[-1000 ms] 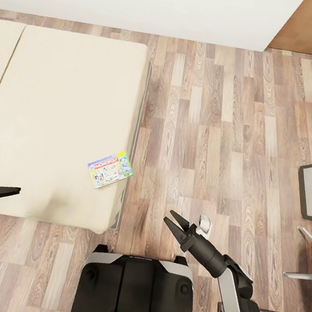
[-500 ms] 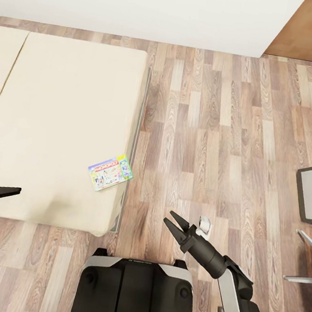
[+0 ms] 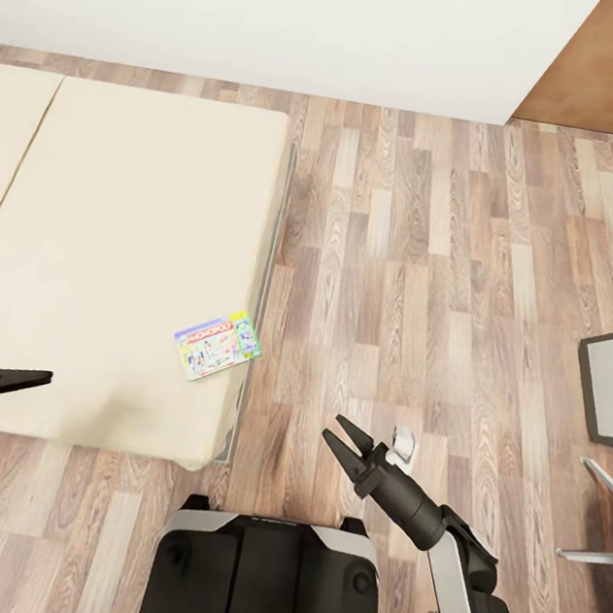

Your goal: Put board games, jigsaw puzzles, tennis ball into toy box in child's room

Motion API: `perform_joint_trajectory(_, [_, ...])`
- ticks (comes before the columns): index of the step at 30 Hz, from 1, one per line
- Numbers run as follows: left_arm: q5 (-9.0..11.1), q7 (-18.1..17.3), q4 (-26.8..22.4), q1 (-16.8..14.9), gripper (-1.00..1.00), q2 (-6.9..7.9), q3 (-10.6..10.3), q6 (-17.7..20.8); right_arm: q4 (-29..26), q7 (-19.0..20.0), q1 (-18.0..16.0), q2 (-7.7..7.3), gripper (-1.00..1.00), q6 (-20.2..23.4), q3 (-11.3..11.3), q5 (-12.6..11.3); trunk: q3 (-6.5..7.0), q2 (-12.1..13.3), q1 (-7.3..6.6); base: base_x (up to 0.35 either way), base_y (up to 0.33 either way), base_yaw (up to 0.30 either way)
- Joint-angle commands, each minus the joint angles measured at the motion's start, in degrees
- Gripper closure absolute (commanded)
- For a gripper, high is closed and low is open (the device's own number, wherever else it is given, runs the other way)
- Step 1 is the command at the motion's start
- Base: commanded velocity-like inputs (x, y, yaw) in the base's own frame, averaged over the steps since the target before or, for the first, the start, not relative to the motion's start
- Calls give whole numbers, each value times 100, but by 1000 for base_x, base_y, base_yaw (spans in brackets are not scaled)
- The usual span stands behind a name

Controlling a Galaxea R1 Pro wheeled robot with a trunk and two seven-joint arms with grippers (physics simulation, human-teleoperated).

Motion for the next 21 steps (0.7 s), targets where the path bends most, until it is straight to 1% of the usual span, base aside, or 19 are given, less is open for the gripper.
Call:
perform_joint_trajectory(1, [-3, -23, 1, -2, -100, -12, -2, 59, 1, 15, -2, 2, -100, 51, -11, -27, 4, -8, 4, 0, 0, 0])
perform_joint_trajectory(6, [-3, -23, -1, -2, -100, -68, -5, 56, 5, 5, -2, -1, -100, 46, -14, -29, 52, -8, 4, 0, 0, 0])
perform_joint_trajectory(12, [-3, -23, -3, -2, -100, -82, -5, 56, 117, -9, -2, 3, -100, 37, -16, -30, 109, -8, 4, 0, 0, 0])
perform_joint_trajectory(17, [-9, -23, -5, -2, -100, -131, -5, 49, 292, -5, -2, -1, -100, -145, -73, -30, 157, -8, 4, 0, 0, 0])
perform_joint_trajectory(21, [-11, -23, -7, -2, -100, -148, -5, 48, 332, -4, -2, -2, -100, -209, -108, -30, 195, -8, 4, 0, 0, 0])
